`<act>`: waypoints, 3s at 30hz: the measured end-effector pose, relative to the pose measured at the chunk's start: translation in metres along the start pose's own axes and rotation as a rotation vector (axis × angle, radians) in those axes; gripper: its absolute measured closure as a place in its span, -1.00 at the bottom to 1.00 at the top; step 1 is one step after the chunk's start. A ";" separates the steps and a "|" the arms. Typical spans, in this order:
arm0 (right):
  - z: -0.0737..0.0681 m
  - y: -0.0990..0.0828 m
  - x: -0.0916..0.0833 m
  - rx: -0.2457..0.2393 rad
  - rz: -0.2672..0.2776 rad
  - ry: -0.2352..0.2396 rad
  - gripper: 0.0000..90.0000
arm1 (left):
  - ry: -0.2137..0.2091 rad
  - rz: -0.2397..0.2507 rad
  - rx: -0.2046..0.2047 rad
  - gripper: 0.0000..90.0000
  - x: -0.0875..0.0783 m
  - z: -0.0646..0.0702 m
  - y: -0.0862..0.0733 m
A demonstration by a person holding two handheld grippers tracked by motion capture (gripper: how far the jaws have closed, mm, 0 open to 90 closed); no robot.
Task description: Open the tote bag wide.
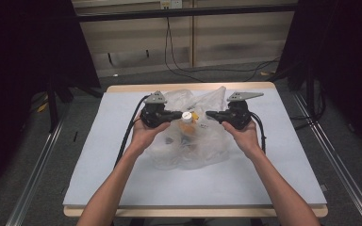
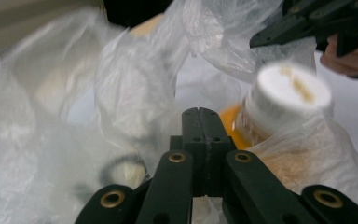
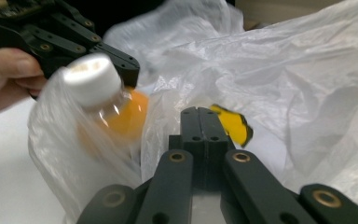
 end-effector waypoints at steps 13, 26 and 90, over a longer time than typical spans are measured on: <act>0.030 -0.064 0.026 0.017 -0.239 -0.059 1.00 | 0.030 -0.283 0.047 1.00 0.024 -0.017 -0.078; 0.051 -0.088 0.015 0.000 -0.347 -0.092 1.00 | 0.102 -0.365 0.032 1.00 0.006 -0.043 -0.099; 0.013 -0.049 -0.061 -0.027 -0.117 0.020 1.00 | -0.032 -0.211 0.035 1.00 -0.015 0.006 -0.092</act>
Point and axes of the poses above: each handheld gripper's, and its own axes: x roughly forward along the jaws, y roughly out of its top, z roughly to its right, the point moved 6 cm from there along x, roughly forward along the jaws, and after that the axes turned 5 degrees about y, right-handed, at the moved point
